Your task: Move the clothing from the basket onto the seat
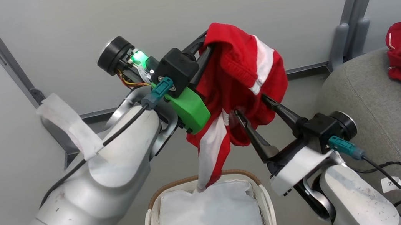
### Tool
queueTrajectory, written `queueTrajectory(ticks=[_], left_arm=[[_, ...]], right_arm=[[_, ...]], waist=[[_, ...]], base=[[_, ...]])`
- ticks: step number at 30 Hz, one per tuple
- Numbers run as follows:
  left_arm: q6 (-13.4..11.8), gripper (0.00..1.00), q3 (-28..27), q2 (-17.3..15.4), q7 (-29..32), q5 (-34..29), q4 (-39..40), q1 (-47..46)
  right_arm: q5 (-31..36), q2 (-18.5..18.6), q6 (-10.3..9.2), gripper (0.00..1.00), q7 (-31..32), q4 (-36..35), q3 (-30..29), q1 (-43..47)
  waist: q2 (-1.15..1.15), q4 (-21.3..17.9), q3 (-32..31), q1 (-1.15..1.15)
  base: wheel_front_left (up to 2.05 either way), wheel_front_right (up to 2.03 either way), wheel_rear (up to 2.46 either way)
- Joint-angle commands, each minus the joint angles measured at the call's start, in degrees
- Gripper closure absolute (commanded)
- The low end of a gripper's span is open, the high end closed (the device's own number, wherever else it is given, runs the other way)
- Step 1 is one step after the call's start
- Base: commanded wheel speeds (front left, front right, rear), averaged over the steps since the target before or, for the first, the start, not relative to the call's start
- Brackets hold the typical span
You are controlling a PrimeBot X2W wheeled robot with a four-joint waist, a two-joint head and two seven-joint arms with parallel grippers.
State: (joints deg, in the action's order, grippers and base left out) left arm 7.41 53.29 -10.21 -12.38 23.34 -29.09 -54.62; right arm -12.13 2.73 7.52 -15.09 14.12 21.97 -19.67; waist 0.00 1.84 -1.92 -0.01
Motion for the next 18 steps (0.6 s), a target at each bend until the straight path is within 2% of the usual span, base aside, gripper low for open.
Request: queueTrajectory(ticks=[1, 9, 14, 15, 16, 17, 18], left_arm=[[0.1, 1.0, 0.5, 0.4, -0.5, 0.4, 0.6, -0.6], [0.1, 1.0, 2.9, 0.8, -1.0, 1.8, 4.2, 0.9], [0.1, 1.0, 3.5, 0.7, -1.2, 2.1, 6.5, 1.6], [0.1, 1.0, 3.4, 0.5, -1.2, 2.3, 6.7, 1.8], [0.0, 1.0, 3.3, 0.4, -1.2, 2.5, 6.8, 2.0], [-0.3, 1.0, 3.1, 0.0, -1.2, 2.7, 6.9, 2.4], [-0.5, 1.0, 3.0, -0.2, -1.3, 3.0, 6.9, 2.8]], right_arm=[[0.8, 0.3, -0.06, 0.0, -0.1, 0.5, -1.1, -0.9], [8.4, 0.2, -0.06, 0.0, -0.1, 3.4, -12.1, -3.7], [10.6, 0.2, -0.06, 0.0, -0.1, 6.8, -14.1, -6.4], [10.9, 0.2, -0.06, 0.48, -0.1, 7.6, -14.3, -7.0], [11.0, 0.2, -0.06, 0.48, -0.1, 8.4, -14.1, -7.5], [11.2, 0.2, -0.06, 0.98, -0.1, 9.2, -13.8, -7.8], [11.1, 0.3, -0.06, 1.0, -0.1, 9.5, -13.8, -8.1]], waist=[[0.0, 0.3, 0.0, 0.01], [0.0, 1.8, 0.0, 0.01], [0.0, 2.8, 0.1, 0.01], [0.0, 3.0, 0.2, 0.01], [0.0, 3.1, 0.2, 0.01], [0.0, 3.2, 0.2, 0.01], [0.0, 3.3, 0.2, 0.01]], base=[[0.0, 0.0, 0.0], [0.0, 0.0, 0.0], [0.0, 0.0, 0.0], [0.0, 0.0, 0.0], [0.0, 0.0, 0.0], [0.0, 0.0, 0.0], [0.0, 0.0, 0.0]])
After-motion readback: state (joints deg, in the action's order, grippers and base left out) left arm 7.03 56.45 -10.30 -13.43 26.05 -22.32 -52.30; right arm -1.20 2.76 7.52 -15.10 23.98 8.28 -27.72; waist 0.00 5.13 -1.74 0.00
